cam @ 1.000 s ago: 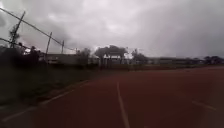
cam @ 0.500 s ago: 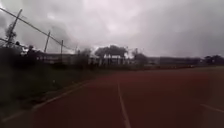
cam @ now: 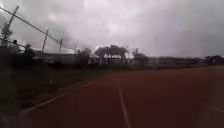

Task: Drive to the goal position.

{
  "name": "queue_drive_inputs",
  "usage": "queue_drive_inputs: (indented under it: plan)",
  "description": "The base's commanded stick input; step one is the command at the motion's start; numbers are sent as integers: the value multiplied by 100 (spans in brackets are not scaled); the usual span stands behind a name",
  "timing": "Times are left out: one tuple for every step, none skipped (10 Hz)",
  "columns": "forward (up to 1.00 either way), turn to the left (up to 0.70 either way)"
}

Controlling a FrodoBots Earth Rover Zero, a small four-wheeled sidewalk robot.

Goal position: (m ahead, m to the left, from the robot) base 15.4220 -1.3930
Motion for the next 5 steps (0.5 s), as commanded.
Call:
queue_drive_inputs:
  plan:
    - [50, -50]
    - [50, -50]
    - [50, -49]
    - [50, -21]
    - [50, 0]
